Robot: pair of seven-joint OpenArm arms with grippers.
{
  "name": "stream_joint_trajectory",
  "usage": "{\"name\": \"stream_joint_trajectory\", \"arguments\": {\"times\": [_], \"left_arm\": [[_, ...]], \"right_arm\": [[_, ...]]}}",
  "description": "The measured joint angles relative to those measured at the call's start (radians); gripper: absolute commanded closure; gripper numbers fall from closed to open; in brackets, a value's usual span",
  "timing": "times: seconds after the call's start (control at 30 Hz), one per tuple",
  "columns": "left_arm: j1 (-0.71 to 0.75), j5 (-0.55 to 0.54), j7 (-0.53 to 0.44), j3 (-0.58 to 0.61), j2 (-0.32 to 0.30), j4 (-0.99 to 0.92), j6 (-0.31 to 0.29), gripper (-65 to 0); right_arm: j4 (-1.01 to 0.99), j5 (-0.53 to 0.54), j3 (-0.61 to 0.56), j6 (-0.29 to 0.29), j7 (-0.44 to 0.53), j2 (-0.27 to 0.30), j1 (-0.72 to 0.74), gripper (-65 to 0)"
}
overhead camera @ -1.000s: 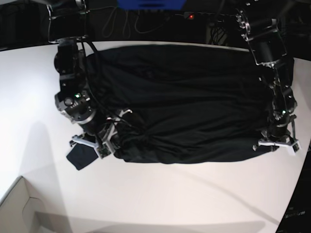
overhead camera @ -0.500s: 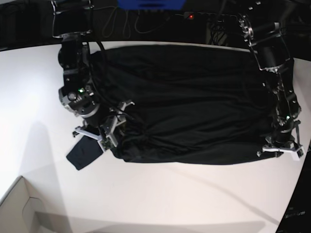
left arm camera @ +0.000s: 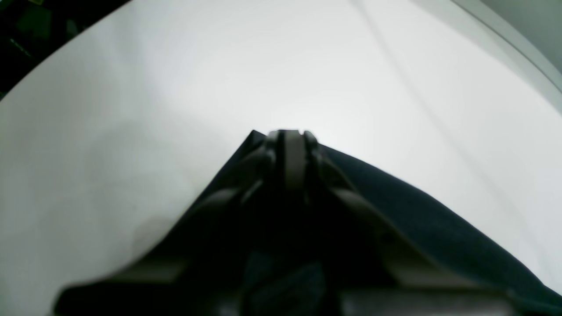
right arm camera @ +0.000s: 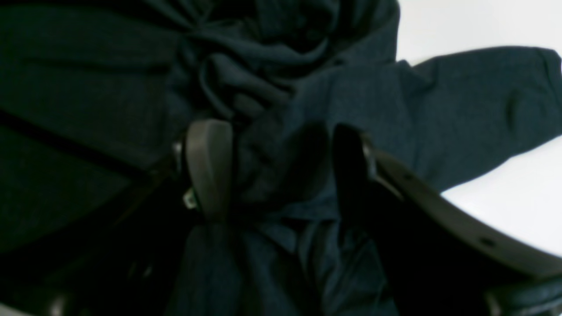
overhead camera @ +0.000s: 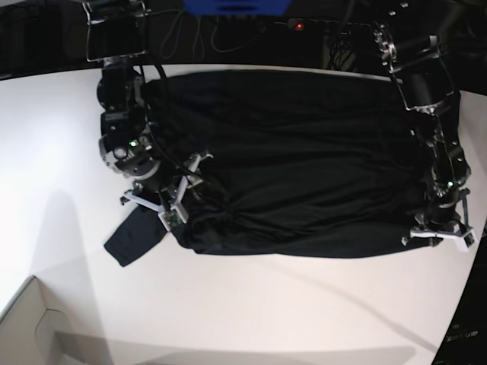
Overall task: Layout the t-shirt on the table in an organized manner, then fold the t-shirt properly
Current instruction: 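Reach the right gripper down to the crumpled sleeve and grasp it, then lift the grasped fabric with the right gripper and pull it outward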
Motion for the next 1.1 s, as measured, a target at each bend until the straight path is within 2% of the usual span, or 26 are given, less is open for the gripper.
{"name": "stream_joint_trajectory", "arguments": {"times": [0.07, 0.2, 0.37, 0.6, 0.83, 1.1], "left_arm": [[0.0, 0.0, 0.0, 0.0, 0.0, 0.0, 0.0, -0.2], [0.0, 0.0, 0.0, 0.0, -0.001, 0.0, 0.0, -0.2], [-0.002, 0.0, 0.0, 0.0, -0.001, 0.0, 0.0, -0.2], [-0.033, 0.0, 0.01, -0.003, -0.002, 0.002, 0.0, -0.2], [-0.113, -0.001, 0.003, -0.001, -0.014, 0.002, 0.0, -0.2], [-0.223, -0.001, -0.002, 0.001, -0.025, -0.003, -0.002, -0.2]], "right_arm": [[-0.002, 0.002, 0.0, 0.0, 0.004, 0.0, 0.008, -24.1], [-0.047, 0.003, 0.001, 0.0, 0.003, 0.003, 0.04, 0.0], [-0.065, 0.0, 0.008, 0.0, 0.0, 0.025, 0.057, 0.0], [0.132, 0.002, 0.006, 0.003, -0.003, 0.061, 0.081, 0.0], [0.159, 0.002, 0.115, 0.007, -0.01, 0.068, 0.237, 0.0], [0.002, 0.009, 0.12, 0.009, 0.002, 0.068, 0.453, 0.0]]}}
